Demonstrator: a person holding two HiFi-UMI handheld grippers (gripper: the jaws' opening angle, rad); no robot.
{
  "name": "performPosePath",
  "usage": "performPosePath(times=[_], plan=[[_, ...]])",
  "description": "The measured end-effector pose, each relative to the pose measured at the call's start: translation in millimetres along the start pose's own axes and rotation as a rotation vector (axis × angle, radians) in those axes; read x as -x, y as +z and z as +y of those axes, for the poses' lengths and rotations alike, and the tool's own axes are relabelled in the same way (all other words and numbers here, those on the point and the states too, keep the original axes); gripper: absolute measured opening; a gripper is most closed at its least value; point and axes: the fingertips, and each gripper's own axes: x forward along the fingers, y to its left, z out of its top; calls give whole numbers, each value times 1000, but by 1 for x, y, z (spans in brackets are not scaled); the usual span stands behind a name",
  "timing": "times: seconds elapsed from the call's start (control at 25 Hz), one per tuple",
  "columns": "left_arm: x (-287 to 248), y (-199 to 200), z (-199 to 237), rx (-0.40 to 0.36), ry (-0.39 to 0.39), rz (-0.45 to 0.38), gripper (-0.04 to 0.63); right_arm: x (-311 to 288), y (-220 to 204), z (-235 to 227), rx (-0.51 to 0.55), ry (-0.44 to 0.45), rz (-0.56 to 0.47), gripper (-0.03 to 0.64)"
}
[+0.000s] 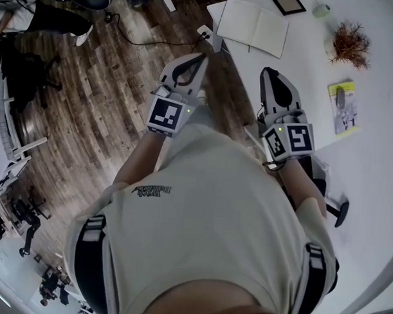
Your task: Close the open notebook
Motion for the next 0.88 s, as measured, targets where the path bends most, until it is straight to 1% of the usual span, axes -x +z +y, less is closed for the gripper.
performPosePath(times=[0.16,0.48,0.64,0.88], plan=[[-25,7,23,2,-36,-14,12,-29,10,-10,-5,-36,-13,3],[-57,12,66,27,-101,-3,12,-78,21,-17,-9,-94,-6,2],[-66,15,78,21,-133,-12,12,-94,26,-17,-5,-115,-10,3],[-76,20,90,15,-147,-29,12,-109,32,-17,12,-116,-16,3]])
